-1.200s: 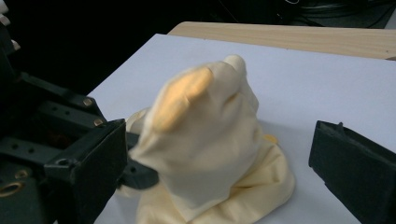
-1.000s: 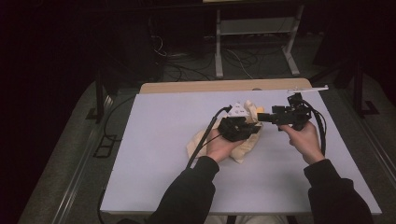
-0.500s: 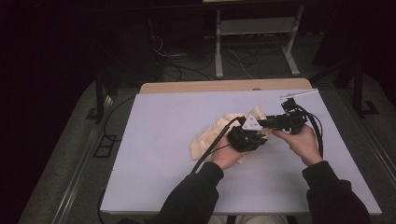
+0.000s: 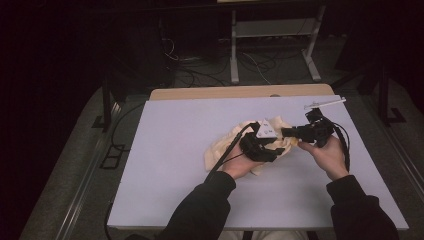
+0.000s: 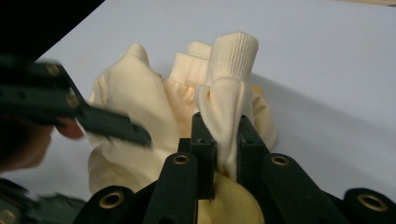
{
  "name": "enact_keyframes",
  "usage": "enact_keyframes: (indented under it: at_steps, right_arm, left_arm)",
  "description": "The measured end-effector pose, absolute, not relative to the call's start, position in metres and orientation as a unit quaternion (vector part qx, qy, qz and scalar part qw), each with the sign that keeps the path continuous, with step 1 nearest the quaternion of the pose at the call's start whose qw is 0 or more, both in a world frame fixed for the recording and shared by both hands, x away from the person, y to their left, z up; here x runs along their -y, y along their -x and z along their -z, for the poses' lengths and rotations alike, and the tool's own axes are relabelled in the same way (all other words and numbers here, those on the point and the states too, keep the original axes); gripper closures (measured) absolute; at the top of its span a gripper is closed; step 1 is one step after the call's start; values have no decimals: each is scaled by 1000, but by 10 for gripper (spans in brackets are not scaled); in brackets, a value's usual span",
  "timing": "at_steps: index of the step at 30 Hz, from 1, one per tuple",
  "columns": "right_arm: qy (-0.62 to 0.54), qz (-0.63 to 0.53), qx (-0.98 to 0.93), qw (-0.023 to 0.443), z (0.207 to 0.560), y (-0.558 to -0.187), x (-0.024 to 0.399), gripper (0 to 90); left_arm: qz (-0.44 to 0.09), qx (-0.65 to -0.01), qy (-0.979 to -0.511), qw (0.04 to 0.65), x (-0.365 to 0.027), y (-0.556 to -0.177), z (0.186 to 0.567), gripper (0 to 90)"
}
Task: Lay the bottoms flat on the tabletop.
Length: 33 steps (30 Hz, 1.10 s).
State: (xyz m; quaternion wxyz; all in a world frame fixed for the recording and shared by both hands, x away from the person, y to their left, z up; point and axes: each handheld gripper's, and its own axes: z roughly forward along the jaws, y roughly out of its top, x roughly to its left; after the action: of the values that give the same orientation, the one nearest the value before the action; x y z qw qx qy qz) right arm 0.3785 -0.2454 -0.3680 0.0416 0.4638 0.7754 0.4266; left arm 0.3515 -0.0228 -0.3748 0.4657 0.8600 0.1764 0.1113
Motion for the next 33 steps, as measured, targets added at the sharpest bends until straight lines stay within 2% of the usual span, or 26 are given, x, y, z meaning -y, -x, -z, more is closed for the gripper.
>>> enact_keyframes:
  at_steps: [4, 11, 21, 33]
  right_arm:
    - [-466, -426, -775, 41, 368, -379, 247, 804]
    - [-467, -425, -775, 42, 369, -378, 247, 804]
    - [-472, -425, -771, 42, 371, -377, 252, 805]
    - [-476, -417, -773, 43, 375, -363, 264, 815]
  left_arm:
    - [-114, -205, -843, 484, 6, -360, 361, 412]
    - [-88, -261, -824, 495, -25, -382, 344, 297]
    - [-81, -306, -802, 507, -53, -403, 342, 149]
    - [-82, -346, -801, 481, -67, -417, 365, 141]
